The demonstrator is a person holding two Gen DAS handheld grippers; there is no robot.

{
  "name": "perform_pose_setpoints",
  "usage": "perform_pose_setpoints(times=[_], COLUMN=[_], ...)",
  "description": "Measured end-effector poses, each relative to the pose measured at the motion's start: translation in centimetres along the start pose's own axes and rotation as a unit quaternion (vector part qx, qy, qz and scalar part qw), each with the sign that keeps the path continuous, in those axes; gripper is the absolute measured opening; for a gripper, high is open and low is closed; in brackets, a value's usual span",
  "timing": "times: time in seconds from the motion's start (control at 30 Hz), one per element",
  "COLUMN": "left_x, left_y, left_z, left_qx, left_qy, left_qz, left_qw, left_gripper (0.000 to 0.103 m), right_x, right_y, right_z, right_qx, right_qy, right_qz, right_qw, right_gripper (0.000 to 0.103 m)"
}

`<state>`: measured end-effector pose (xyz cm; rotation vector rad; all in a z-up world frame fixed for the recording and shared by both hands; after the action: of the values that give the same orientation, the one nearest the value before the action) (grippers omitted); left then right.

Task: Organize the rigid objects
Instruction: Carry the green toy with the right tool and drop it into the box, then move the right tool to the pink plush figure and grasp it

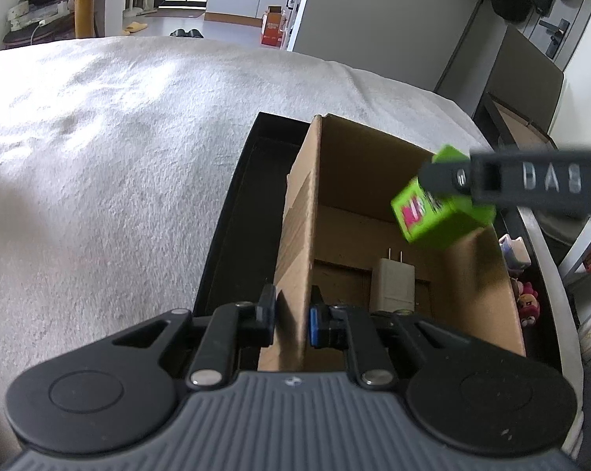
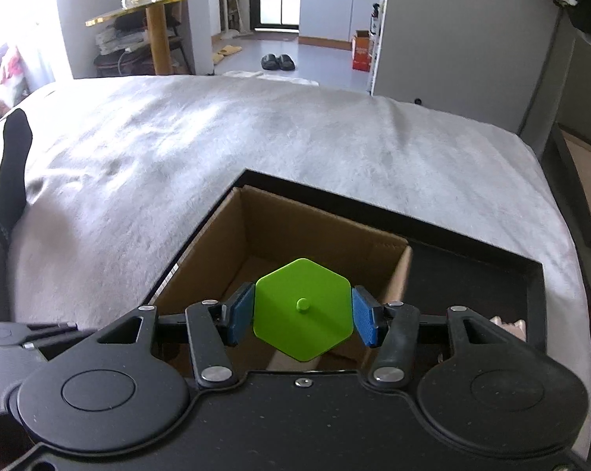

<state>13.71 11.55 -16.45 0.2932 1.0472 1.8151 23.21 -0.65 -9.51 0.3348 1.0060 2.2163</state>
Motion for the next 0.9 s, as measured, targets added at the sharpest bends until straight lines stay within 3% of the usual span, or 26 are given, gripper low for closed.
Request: perform_pose_setpoints(times=[0.2, 0.43, 0.7, 0.8, 0.9], left_x=[-0.1, -0.2, -1.0, -1.4, -1.8], left_y=[0.0, -0.1, 0.3, 0.4, 0.6], left_z=[-0.1, -0.1, 0.0, 0.2, 0.1], left_qx=[-0.001, 0.001, 0.002, 0.008, 0.006], left_qy=[0.002, 0.0, -0.013, -0.028, -0.039], left_qz=[0.0, 0.004, 0.018, 0.032, 0.043], left_qw=[1.0, 1.0, 0.9998, 0.9991, 0.9983], left_gripper=[0.016, 0.015, 0.017, 0.023, 0.04], right_x=[0.3, -1.4, -4.0, -4.7, -5.5], right_y=[0.6, 1.5, 2.8, 3.1, 3.2], right_z=[0.7, -0.6, -2.4, -3.0, -3.7], right_qx=[-0.028, -0.013, 0.0, 0.003, 0.009], right_qy=[-0.001, -0.02, -0.05, -0.061, -0.068], right_qz=[0.005, -0.009, -0.023, -0.024, -0.026], right_qw=[1.0, 1.0, 0.998, 0.998, 0.997], right_gripper=[0.059, 0.065, 0.065, 0.065, 0.066])
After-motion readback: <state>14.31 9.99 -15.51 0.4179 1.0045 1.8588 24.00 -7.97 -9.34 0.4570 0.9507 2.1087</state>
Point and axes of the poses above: each gripper's, at about its wrist camera, not at the fingertips, and y roughly against the way its jaws point, x to its left, z to its top, the point moved 1 cm from there along -y, roughly the way its jaws point, and after that the axes turned 2 degrees about y, right-handed, at the moved point
